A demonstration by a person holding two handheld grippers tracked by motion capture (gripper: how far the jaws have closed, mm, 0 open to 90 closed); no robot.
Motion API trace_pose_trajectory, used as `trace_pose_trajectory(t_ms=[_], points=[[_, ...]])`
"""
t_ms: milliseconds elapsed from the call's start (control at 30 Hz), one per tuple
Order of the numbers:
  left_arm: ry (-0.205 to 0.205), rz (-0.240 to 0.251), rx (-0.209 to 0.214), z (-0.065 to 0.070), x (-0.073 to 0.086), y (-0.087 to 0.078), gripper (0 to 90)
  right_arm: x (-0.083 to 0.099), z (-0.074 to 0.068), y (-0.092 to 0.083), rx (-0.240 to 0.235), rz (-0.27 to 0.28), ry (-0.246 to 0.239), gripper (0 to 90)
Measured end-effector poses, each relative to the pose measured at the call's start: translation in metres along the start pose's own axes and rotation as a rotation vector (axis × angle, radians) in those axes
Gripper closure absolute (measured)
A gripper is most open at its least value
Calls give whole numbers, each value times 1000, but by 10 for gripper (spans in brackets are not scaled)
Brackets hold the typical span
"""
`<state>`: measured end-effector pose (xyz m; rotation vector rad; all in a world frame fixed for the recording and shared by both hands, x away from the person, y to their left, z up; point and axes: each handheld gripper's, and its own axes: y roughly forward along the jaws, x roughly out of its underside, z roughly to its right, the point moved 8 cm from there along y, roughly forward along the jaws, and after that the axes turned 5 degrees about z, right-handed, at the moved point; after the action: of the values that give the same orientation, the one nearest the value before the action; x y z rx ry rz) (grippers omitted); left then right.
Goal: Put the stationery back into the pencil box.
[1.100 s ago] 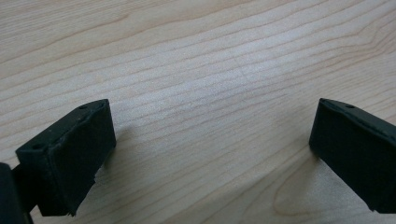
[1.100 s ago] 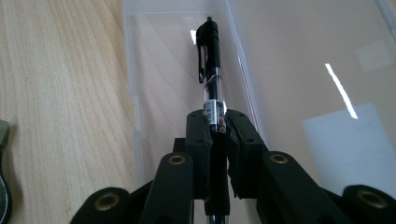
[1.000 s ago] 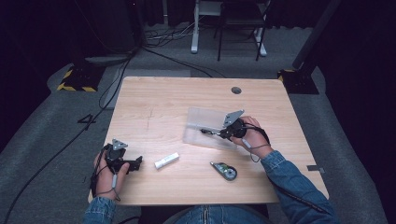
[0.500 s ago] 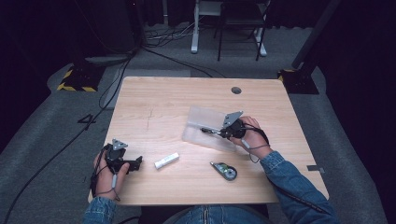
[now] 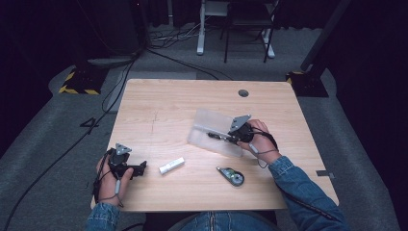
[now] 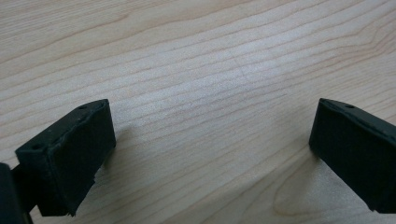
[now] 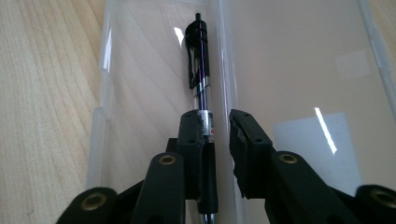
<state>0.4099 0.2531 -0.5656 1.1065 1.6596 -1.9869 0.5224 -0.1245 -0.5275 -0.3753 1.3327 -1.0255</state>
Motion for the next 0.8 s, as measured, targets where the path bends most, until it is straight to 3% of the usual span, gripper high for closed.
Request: trace_pose_trajectory(t_ms=[267,667,800], points=[[0,0,0,0,0,0,6,-2,1,-4,8,11,4,720],[-4,1,-1,0,0,0,6,-13,-4,-24,40,70,19,613],[-3,0,-1,0,0,0,6,-17,-9,-35,35,118,47,550]])
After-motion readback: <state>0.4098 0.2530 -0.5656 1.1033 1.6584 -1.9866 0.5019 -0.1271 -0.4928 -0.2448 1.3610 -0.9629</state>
